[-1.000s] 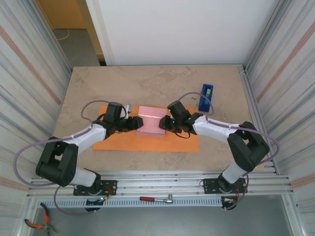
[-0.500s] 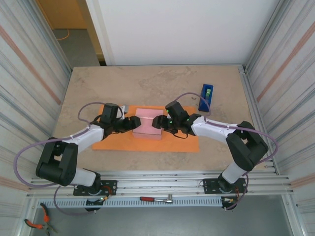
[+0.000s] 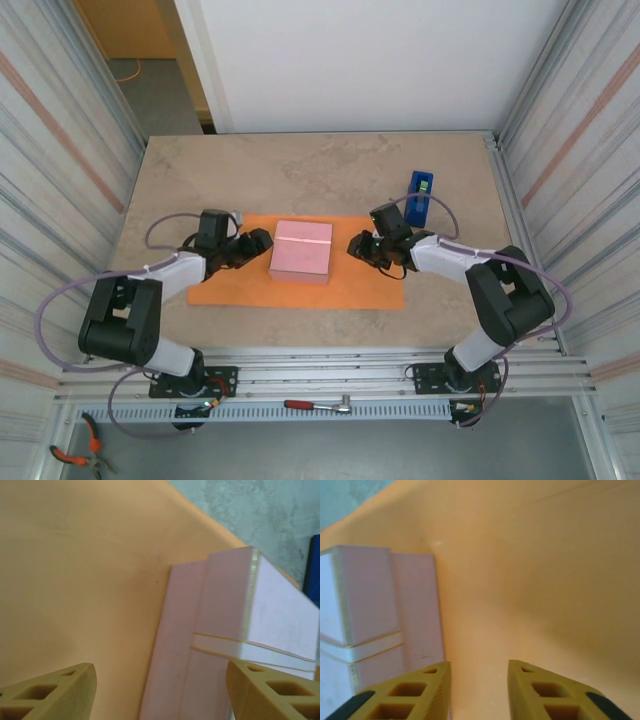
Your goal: Wrap the gift box in paper
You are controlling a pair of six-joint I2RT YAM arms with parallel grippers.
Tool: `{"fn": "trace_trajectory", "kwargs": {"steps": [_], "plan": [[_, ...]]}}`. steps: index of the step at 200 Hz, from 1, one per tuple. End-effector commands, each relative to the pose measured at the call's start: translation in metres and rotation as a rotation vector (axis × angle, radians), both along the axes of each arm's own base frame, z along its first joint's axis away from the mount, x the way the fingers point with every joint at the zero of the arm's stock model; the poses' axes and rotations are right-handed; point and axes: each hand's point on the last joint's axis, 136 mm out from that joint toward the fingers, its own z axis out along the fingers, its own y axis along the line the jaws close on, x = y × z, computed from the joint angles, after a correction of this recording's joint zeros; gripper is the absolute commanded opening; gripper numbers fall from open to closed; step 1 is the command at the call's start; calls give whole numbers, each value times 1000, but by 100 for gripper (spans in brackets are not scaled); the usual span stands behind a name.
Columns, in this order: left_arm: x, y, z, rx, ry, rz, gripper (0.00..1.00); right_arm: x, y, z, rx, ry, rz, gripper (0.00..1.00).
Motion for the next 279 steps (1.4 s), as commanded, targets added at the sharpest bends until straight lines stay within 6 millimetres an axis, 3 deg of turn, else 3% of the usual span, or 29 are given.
{"fn": "trace_trajectory", "kwargs": {"steps": [1,52,116,151,182,206,235,261,264,279], "plan": [[12,8,-6,8,2,61,69,-2,-3,-17,-13,31,25,27],[16,18,-26,44,39,103,69,8,-7,-40,-38,69,27,17],[23,36,-42,96,67,138,68,38,-12,-53,-47,77,6,15],[34,38,-39,113,47,126,68,62,-8,-48,-46,56,20,15],[44,31,-17,94,-3,89,69,79,0,-19,-19,-12,65,19],[51,26,11,76,-73,51,70,82,-2,13,-29,-83,81,33],[52,19,44,52,-146,9,71,80,-16,45,-121,-151,74,67],[47,16,66,31,-191,-7,71,76,-33,72,-259,-226,55,91],[46,16,69,26,-197,-7,71,76,-34,75,-276,-237,54,100],[41,14,77,11,-211,-10,72,74,-40,92,-342,-290,50,98]]}}
